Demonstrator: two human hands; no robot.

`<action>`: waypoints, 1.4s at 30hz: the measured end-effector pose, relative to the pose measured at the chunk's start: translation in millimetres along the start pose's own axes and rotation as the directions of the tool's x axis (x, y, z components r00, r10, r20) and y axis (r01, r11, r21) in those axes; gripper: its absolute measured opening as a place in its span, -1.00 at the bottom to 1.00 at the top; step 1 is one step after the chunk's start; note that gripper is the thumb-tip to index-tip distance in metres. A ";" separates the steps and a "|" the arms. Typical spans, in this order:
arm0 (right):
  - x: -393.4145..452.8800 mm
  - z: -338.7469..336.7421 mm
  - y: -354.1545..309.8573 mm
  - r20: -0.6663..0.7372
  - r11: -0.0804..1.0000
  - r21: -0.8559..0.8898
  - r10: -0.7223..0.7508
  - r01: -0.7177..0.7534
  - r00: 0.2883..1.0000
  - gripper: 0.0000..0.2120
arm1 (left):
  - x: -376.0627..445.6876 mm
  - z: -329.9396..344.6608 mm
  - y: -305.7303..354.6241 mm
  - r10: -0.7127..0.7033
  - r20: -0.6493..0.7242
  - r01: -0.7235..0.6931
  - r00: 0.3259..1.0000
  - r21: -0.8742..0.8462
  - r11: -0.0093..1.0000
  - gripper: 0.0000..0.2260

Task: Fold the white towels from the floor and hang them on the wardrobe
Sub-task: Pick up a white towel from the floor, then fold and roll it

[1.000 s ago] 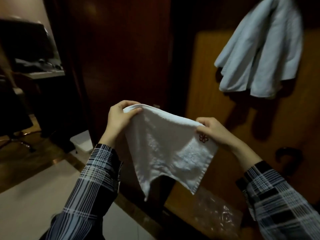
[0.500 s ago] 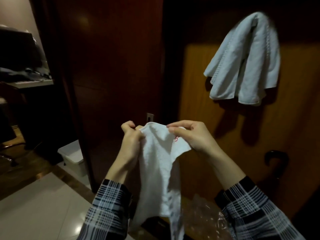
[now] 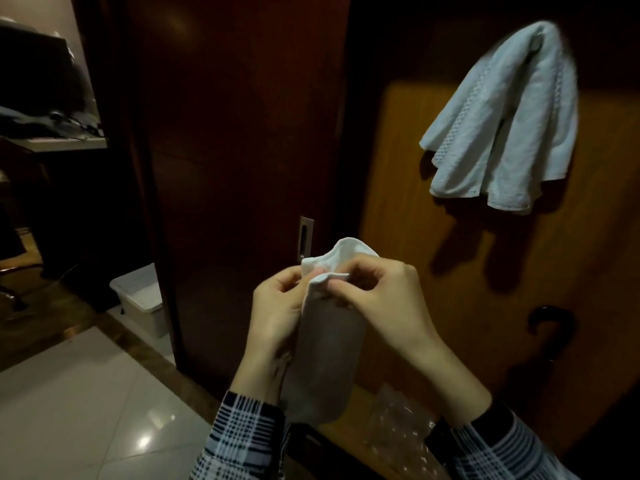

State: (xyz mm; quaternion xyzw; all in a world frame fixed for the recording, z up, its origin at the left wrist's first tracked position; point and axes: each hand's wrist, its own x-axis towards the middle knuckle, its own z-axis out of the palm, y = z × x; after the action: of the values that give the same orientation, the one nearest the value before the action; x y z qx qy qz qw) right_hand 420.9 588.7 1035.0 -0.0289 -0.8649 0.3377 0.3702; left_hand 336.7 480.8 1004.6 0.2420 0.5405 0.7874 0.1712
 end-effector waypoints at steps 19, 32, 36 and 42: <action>0.6 28.8 41.2 0.015 0.913 -0.408 -0.008 0.014 1.000 -0.83 | -3.5 -15.0 -35.4 0.160 0.045 -0.165 0.986 0.140 0.976 -0.87; 3.2 6.3 53.7 0.501 0.996 -0.092 0.052 -0.007 0.864 -0.80 | 0.2 -35.9 -39.4 0.099 0.095 -0.116 0.991 0.195 0.974 -0.92; -3.2 -0.7 68.4 0.567 0.991 -0.125 0.033 0.046 0.823 -0.79 | -1.0 -33.6 -40.9 0.129 0.055 -0.139 0.990 0.246 0.959 -0.88; -9.6 -26.5 86.8 0.666 0.978 -0.194 0.074 0.077 0.743 -0.64 | 3.9 -46.0 -46.0 0.187 -0.121 -0.134 0.975 0.350 0.927 -0.86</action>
State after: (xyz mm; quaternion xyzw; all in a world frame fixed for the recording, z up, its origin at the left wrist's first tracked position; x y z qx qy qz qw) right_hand 428.0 667.6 989.7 0.0562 -0.9705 0.2326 0.0304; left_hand 307.8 463.9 948.6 0.2505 0.6578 0.7100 0.0199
